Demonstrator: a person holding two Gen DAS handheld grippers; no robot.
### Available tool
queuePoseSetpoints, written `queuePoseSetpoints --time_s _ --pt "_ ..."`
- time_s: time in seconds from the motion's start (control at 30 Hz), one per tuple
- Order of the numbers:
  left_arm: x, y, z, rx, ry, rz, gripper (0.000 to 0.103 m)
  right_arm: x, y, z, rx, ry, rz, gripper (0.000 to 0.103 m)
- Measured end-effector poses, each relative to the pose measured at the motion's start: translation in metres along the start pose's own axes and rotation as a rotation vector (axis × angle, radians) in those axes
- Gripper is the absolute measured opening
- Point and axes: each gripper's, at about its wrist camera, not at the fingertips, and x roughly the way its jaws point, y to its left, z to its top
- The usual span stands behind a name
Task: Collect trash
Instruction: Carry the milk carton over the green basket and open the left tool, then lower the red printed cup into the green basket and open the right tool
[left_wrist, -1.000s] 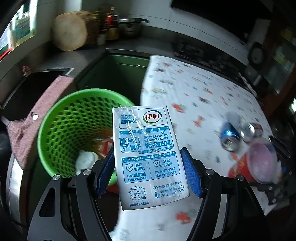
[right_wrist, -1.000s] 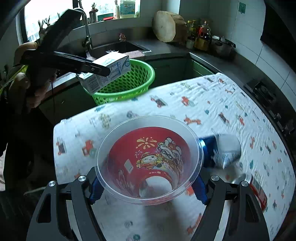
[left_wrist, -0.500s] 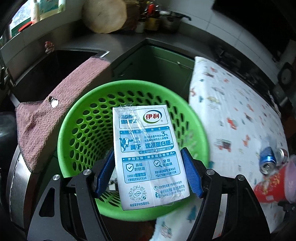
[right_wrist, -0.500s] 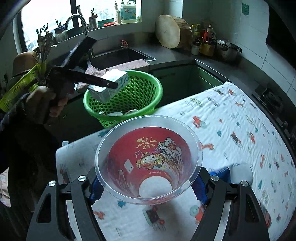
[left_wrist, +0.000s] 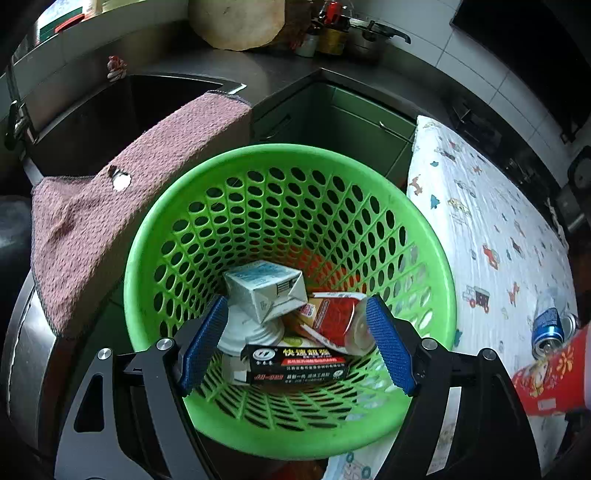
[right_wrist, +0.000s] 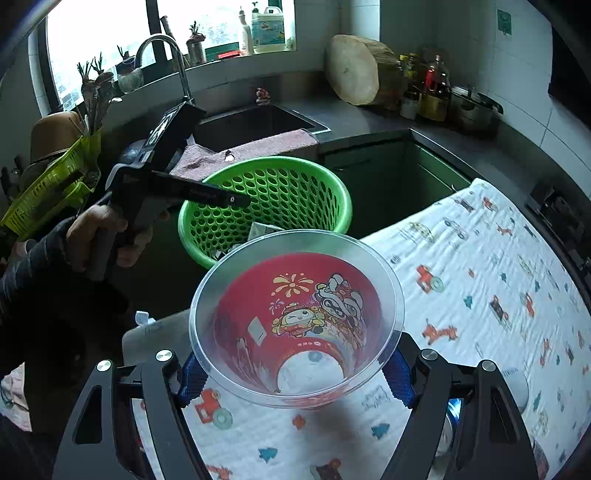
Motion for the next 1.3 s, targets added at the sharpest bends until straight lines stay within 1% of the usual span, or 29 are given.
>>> queuePoseSetpoints --time_s 0.27,0.4,0.53,0.63,0.73,0.87,0.97,1.03,1.2,1.3 --pt "-0.016 0.007 -0.016 -0.008 -0.015 0.004 0.077 0.013 0.005 0.015 -0.003 -0.015 0.014 0.074" --pt "-0.027 0.010 -0.024 -0.012 -0.032 0.010 0.080 0.019 0.004 0.026 0.012 -0.031 0.013 0.074" --pt "-0.038 0.014 -0.033 -0.021 -0.045 0.014 0.080 0.031 0.004 0.044 0.031 -0.044 0.016 0.074" --pt "-0.048 0.020 -0.042 -0.045 -0.061 0.010 0.083 0.042 0.005 0.056 0.039 -0.048 0.014 0.074" --pt "-0.055 0.025 -0.050 -0.062 -0.068 0.003 0.083 0.056 0.008 0.070 0.038 -0.048 0.011 0.074" --pt "-0.064 0.029 -0.062 -0.062 -0.087 0.025 0.083 0.076 0.012 0.087 0.052 -0.046 0.006 0.074" --pt "-0.068 0.032 -0.069 -0.065 -0.095 0.035 0.083 0.089 0.015 0.097 0.062 -0.049 -0.003 0.074" --pt "-0.069 0.032 -0.073 -0.068 -0.093 0.034 0.083 0.098 0.019 0.104 0.053 -0.054 -0.028 0.074" --pt "-0.069 0.033 -0.083 -0.071 -0.088 0.033 0.083 0.127 0.027 0.114 0.019 -0.013 -0.078 0.074" --pt "-0.066 0.034 -0.086 -0.076 -0.077 0.027 0.083 0.141 0.028 0.114 0.002 0.001 -0.115 0.074"
